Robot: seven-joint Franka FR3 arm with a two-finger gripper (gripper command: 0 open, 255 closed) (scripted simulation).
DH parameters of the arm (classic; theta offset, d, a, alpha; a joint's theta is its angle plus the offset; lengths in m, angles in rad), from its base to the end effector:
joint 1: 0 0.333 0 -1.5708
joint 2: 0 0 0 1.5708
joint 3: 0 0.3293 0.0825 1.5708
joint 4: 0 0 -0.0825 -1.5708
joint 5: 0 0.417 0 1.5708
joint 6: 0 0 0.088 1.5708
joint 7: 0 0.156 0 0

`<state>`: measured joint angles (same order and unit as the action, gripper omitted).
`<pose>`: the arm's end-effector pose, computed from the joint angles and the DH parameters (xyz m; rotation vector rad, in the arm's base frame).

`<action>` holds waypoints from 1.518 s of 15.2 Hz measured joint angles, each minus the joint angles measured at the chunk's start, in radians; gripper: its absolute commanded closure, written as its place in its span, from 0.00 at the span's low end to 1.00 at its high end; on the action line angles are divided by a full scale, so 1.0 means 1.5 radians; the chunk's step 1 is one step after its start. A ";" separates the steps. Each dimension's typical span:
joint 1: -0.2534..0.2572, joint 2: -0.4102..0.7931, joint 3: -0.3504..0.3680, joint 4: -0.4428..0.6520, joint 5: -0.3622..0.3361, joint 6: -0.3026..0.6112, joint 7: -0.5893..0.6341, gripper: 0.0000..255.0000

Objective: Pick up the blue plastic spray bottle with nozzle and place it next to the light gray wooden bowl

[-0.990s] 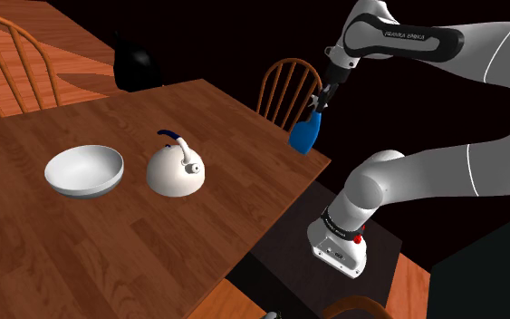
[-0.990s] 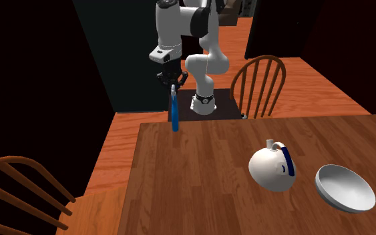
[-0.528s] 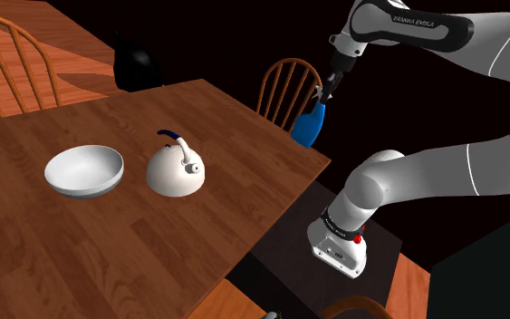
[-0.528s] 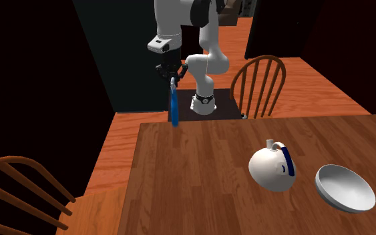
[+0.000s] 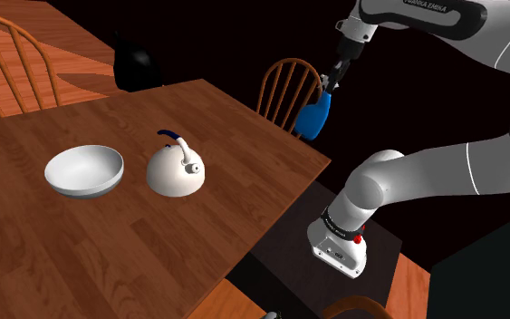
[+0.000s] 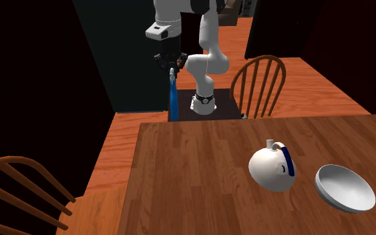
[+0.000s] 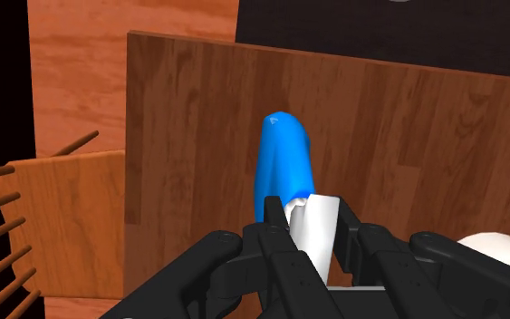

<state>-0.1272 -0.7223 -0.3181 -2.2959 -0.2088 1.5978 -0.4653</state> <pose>0.3068 -0.2017 0.5450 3.1374 0.1598 -0.0012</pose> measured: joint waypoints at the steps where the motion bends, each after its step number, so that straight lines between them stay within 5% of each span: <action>1: 0.001 0.003 0.002 0.011 0.002 -0.008 0.001 1.00; 23: 0.017 0.078 0.019 0.263 0.027 -0.186 -0.014 1.00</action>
<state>-0.1020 -0.6049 -0.2899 -1.9009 -0.1689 1.3183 -0.4867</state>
